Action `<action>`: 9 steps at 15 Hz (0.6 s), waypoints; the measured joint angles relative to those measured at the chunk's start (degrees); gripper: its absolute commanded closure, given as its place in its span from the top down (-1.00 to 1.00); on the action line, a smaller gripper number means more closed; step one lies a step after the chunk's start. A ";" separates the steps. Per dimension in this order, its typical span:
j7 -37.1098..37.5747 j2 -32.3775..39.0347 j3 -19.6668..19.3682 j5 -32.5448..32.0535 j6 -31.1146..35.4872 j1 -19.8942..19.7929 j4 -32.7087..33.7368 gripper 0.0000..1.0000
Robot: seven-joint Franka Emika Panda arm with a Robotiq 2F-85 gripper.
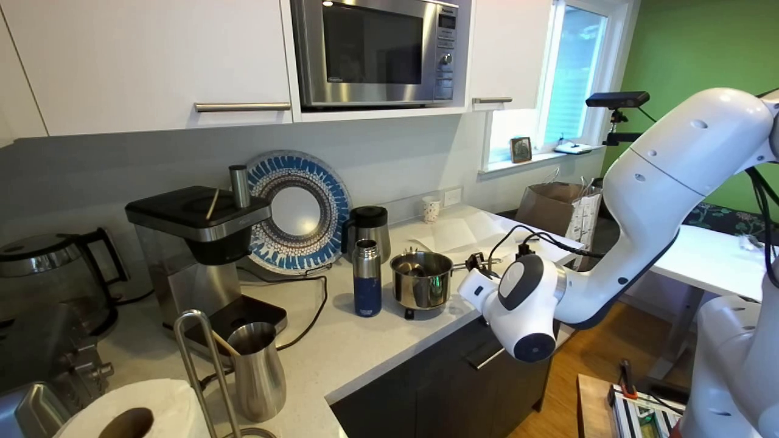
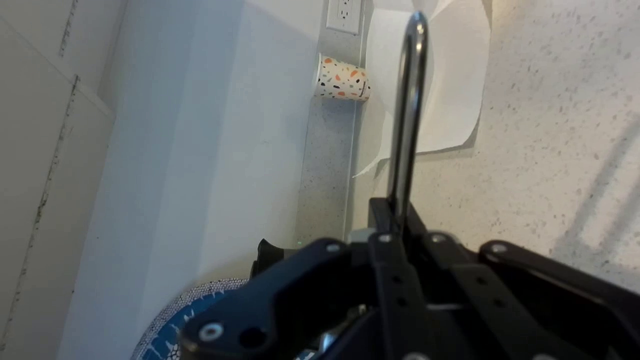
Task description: Move the pot to the left
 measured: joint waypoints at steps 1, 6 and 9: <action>0.00 0.03 0.00 -0.47 0.00 0.01 0.00 -0.97; -0.01 0.25 0.01 -2.43 0.02 0.05 0.00 -0.97; 0.27 0.25 -0.29 -2.17 0.02 0.01 0.01 -0.97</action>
